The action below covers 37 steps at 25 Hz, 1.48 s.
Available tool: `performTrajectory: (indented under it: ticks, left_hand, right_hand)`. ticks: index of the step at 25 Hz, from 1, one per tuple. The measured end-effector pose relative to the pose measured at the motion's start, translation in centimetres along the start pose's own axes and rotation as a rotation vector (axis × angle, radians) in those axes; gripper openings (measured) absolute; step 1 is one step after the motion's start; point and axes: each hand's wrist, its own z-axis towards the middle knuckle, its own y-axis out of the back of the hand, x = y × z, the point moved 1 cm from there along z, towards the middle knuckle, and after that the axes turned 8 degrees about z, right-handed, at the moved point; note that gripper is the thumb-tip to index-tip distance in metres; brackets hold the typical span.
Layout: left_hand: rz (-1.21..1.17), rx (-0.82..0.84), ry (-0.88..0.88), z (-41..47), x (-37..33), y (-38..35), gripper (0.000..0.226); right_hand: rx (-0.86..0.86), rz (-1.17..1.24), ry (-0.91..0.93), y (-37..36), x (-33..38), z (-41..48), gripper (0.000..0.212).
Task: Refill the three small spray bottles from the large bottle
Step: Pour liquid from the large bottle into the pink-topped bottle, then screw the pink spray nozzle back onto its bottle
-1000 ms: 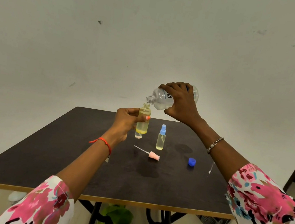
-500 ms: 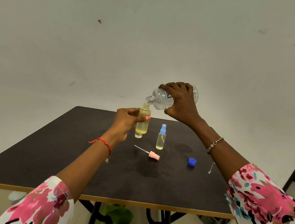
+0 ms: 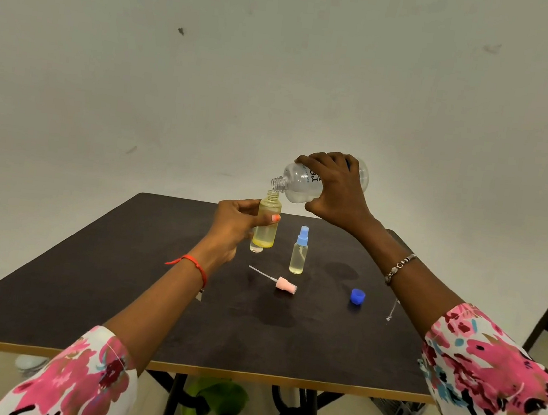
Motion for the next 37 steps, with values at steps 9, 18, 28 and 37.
performTrajectory:
  ticks: [9,18,28,37]
  left_hand:
    - [-0.013,-0.003,0.031,1.2,1.1,-1.1,0.047]
    - [-0.037,-0.015,0.066,3.3,4.0,-1.9,0.046]
    - [-0.028,-0.049,0.103,4.0,5.7,-1.0,0.052]
    - [-0.040,-0.064,0.094,3.3,5.0,-1.4,0.050]
  right_hand:
    - [0.081,0.324,-0.278,-1.4,-1.5,-1.0,0.075]
    - [-0.188,0.680,-0.944,-4.5,-9.6,-5.8,0.066]
    - [-0.137,0.611,-1.223,-9.9,-14.6,-11.2,0.084]
    - [0.252,0.528,-0.580,-8.6,-5.1,-8.2,0.021]
